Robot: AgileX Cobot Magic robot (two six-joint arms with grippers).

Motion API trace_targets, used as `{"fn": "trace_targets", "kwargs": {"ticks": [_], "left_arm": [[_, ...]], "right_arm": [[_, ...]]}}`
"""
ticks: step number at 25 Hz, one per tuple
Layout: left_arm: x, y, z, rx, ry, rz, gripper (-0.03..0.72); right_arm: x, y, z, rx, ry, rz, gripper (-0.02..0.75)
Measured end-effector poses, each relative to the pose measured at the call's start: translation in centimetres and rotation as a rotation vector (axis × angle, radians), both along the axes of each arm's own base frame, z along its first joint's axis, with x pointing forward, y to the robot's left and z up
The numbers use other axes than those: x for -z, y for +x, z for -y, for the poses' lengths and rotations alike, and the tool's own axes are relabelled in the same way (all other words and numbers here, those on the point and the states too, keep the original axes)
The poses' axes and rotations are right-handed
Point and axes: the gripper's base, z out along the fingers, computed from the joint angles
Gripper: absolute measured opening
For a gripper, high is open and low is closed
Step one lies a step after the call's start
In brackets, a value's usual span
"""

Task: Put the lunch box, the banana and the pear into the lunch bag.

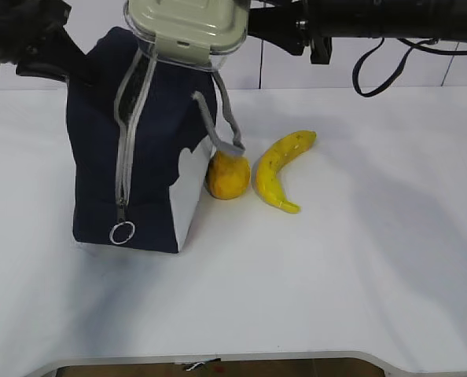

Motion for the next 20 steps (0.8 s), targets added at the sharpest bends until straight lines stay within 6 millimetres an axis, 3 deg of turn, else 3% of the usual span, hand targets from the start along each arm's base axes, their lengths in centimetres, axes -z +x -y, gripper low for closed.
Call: {"fn": "trace_targets", "kwargs": {"ticks": [10, 20], "left_arm": [[-1.3, 0.0, 0.7, 0.029, -0.097, 0.019, 0.017], [-2.2, 0.0, 1.5, 0.077, -0.206, 0.076, 0.016]], "right_arm": [[0.5, 0.0, -1.7, 0.045, -0.068, 0.045, 0.389], [6.4, 2.8, -1.7, 0.127, -0.201, -0.057, 0.389]]}}
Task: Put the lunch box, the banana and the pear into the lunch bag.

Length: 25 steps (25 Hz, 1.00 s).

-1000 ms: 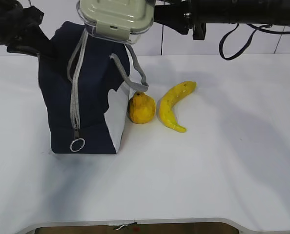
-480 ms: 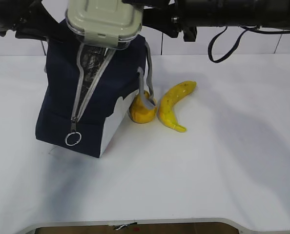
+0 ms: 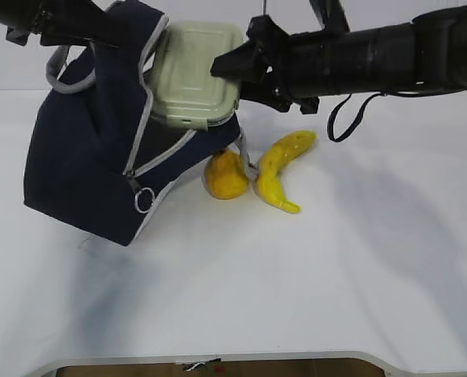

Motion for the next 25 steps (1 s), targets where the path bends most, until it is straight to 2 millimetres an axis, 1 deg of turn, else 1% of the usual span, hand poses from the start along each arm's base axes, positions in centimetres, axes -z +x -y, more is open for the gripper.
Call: {"fn": "trace_targets", "kwargs": {"ticks": [3, 6, 8, 11, 13, 14, 16, 20, 22, 25], "left_arm": [[-0.2, -0.2, 0.8, 0.038, -0.01, 0.031, 0.016], [-0.2, -0.5, 1.8, 0.07, -0.008, 0.054, 0.016], [0.0, -0.5, 2.7, 0.086, -0.021, 0.057, 0.016], [0.9, -0.1, 4.0, 0.103, -0.069, 0.036, 0.015], [1.2, 0.1, 4.6, 0.104, -0.088, 0.028, 0.015], [1.4, 0.3, 4.7, 0.1, -0.087, 0.027, 0.015], [1.6, 0.4, 4.8, 0.091, -0.084, 0.033, 0.015], [1.5, 0.6, 4.7, 0.074, -0.082, 0.042, 0.015], [1.6, 0.6, 4.7, 0.072, -0.076, 0.047, 0.015], [1.7, 0.6, 4.6, 0.077, -0.057, 0.051, 0.015]], "right_arm": [[1.9, 0.5, -0.2, -0.012, -0.007, -0.042, 0.389], [2.6, 0.4, -0.8, -0.048, 0.019, -0.068, 0.389], [2.4, 0.2, -1.3, -0.072, 0.028, -0.064, 0.389], [1.3, 0.4, -2.0, -0.1, 0.036, -0.023, 0.389], [1.0, 0.7, -2.2, -0.106, 0.032, 0.001, 0.389], [1.2, 1.0, -2.3, -0.111, 0.023, 0.006, 0.389], [2.0, 1.3, -2.4, -0.119, 0.008, 0.001, 0.389], [5.1, 2.0, -2.8, -0.133, -0.018, -0.059, 0.389], [6.4, 2.4, -2.9, -0.136, -0.025, -0.08, 0.389], [7.2, 2.8, -3.0, -0.136, -0.028, -0.093, 0.389]]}}
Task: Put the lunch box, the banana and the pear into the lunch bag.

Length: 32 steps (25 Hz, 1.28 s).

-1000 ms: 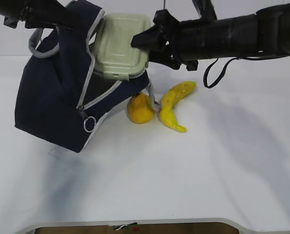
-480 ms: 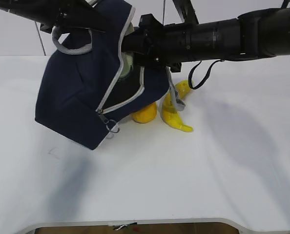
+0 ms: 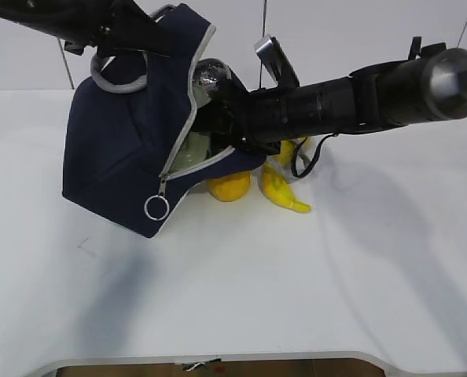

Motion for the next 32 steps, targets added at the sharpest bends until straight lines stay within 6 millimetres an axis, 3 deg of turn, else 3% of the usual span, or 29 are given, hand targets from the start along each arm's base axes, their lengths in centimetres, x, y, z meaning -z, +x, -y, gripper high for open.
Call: {"fn": "trace_targets", "kwargs": {"ticks": [9, 16, 27, 32], "left_arm": [[1.3, 0.6, 0.2, 0.007, -0.01, -0.042, 0.015], [2.3, 0.9, 0.6, 0.025, -0.04, -0.091, 0.015], [2.5, 0.8, 0.6, 0.039, -0.037, -0.101, 0.015], [2.5, 1.2, -0.6, 0.017, -0.045, -0.117, 0.015]], "right_arm": [[0.9, 0.2, -0.1, 0.001, 0.004, -0.023, 0.39], [0.9, 0.1, -0.1, 0.003, 0.009, -0.047, 0.434], [0.3, -0.3, 0.6, -0.104, 0.056, -0.057, 0.439], [-2.4, -0.8, 1.8, -0.135, 0.013, 0.008, 0.44]]}}
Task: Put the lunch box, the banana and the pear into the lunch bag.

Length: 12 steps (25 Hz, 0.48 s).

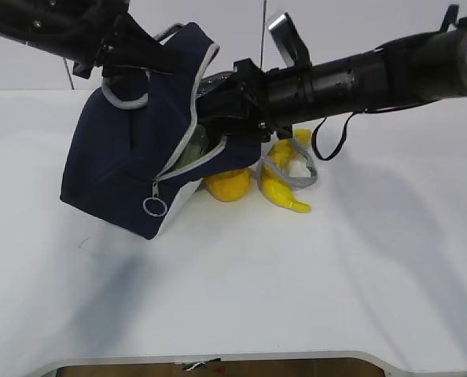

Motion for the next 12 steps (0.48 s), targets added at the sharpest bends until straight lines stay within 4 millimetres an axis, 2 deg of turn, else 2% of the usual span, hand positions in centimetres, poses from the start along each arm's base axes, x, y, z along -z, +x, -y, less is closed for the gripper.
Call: {"fn": "trace_targets", "kwargs": {"ticks": [5, 12], "left_arm": [[0.0, 0.6, -2.0, -0.046, -0.015, -0.029, 0.015], [0.0, 1.2, -5.9, -0.112, -0.027, -0.067, 0.015]], "right_arm": [[-4.0, -1.4, 1.3, -0.03, -0.099, 0.091, 0.44], [-6.4, -2.8, 2.7, -0.02, -0.307, 0.153, 0.44]]}}
